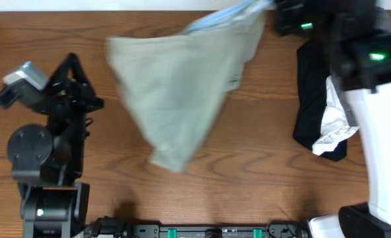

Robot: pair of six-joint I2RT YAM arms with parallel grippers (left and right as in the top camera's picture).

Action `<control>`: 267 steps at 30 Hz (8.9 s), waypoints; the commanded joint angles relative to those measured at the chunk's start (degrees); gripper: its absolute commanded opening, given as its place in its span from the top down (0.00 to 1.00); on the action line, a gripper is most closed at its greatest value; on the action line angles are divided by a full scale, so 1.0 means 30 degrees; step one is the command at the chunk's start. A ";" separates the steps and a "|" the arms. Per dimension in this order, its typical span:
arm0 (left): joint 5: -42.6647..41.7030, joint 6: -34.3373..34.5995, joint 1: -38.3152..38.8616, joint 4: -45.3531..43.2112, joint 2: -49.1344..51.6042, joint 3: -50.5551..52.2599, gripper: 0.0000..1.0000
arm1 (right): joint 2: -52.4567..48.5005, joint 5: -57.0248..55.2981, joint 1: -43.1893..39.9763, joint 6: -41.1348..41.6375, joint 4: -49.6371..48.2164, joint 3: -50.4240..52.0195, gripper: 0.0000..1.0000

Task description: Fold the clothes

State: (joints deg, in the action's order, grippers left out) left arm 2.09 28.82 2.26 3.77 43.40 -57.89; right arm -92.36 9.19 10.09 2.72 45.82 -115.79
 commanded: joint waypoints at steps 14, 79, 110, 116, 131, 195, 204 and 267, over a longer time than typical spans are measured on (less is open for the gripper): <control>-0.5268 0.0313 -0.0015 0.4925 0.2812 -0.0619 0.94 | -0.1705 -0.0612 -0.1464 -0.0503 0.1872 -0.0503 0.99; -1.8476 -0.5100 0.5464 -0.0612 2.6075 -0.7839 0.01 | -0.1938 -0.0860 -0.0801 -0.0809 0.3614 -0.0117 0.99; -1.8906 1.1657 0.6258 -0.4029 2.7911 -0.7839 0.11 | -0.1938 -0.1078 -0.0393 -0.0903 0.3599 -0.0109 0.99; -1.8914 1.2174 0.6441 -0.5319 2.7911 -0.7839 0.37 | -0.1938 -0.1078 -0.0393 -0.0940 0.3621 -0.0109 0.99; -2.4035 1.3952 0.3373 -0.9406 2.7117 -0.7839 0.94 | -0.1938 -0.1625 -0.0393 -0.0998 0.3920 -0.0109 0.99; -0.4299 -0.4291 0.6360 1.3639 1.3675 -0.8546 0.94 | -0.6849 0.1945 0.1268 -0.1450 0.0007 -0.0109 0.89; -0.6302 -0.4758 0.8393 1.5948 1.4025 -0.8531 0.94 | -0.6863 0.3337 -0.0459 -0.1552 -0.1727 -0.0109 0.77; 0.2608 0.5625 1.1147 2.0014 1.0404 -0.7475 0.94 | -1.6429 0.8903 0.5056 -0.6564 -0.4342 -0.0109 0.12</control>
State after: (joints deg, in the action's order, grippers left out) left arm 9.04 45.21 35.94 63.94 74.78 -80.60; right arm -140.33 36.38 24.88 -15.90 32.34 -115.72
